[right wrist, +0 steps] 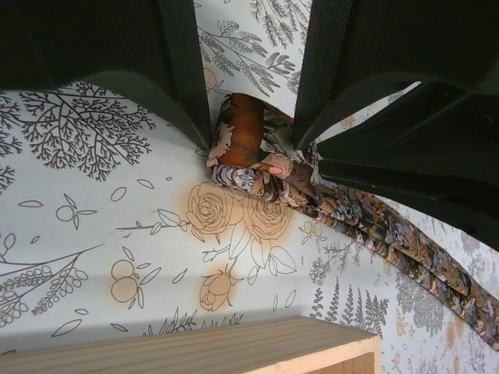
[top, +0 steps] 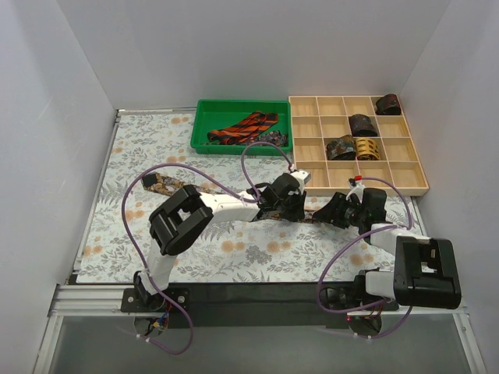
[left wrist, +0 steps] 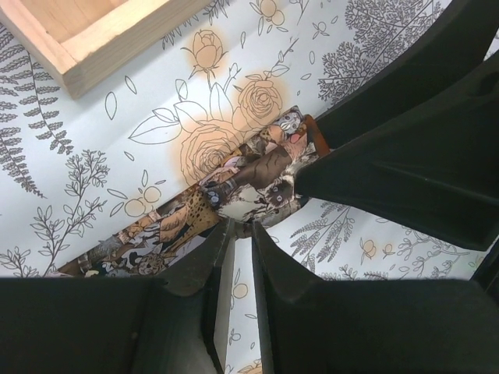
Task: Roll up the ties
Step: Roll the tie
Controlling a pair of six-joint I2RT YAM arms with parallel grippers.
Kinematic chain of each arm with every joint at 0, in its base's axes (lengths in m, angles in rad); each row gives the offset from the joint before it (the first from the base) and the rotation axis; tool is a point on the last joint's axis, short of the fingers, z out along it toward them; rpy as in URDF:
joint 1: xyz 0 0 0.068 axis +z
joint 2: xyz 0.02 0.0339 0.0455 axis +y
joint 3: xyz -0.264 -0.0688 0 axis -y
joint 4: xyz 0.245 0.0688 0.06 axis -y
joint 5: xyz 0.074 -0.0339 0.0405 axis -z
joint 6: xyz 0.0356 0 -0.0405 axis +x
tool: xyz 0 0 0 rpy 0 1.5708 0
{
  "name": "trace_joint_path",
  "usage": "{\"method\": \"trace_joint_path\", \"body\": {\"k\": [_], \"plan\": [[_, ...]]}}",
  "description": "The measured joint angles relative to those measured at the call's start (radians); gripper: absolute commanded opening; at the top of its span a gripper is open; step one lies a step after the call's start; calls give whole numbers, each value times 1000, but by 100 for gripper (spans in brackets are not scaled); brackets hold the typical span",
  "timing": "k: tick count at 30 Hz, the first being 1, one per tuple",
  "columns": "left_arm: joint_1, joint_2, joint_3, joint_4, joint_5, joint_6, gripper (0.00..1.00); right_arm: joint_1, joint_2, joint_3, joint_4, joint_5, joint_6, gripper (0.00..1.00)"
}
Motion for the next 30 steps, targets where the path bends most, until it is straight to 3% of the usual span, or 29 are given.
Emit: {"method": "trace_joint_path", "body": {"k": [6, 13, 15, 22, 30], "plan": [[3, 20, 9, 0, -6, 8, 15, -1, 33, 5, 17, -11, -1, 32], [5, 26, 12, 0, -10, 12, 16, -3, 58, 7, 2, -9, -7, 1], [5, 26, 12, 0, -10, 12, 18, -3, 51, 13, -23, -1, -13, 1], [9, -39, -42, -15, -58, 29, 39, 2, -27, 111, -273, 163, -93, 1], [55, -362, -203, -70, -166, 79, 66, 93, -46, 303, -551, 516, -165, 1]]}}
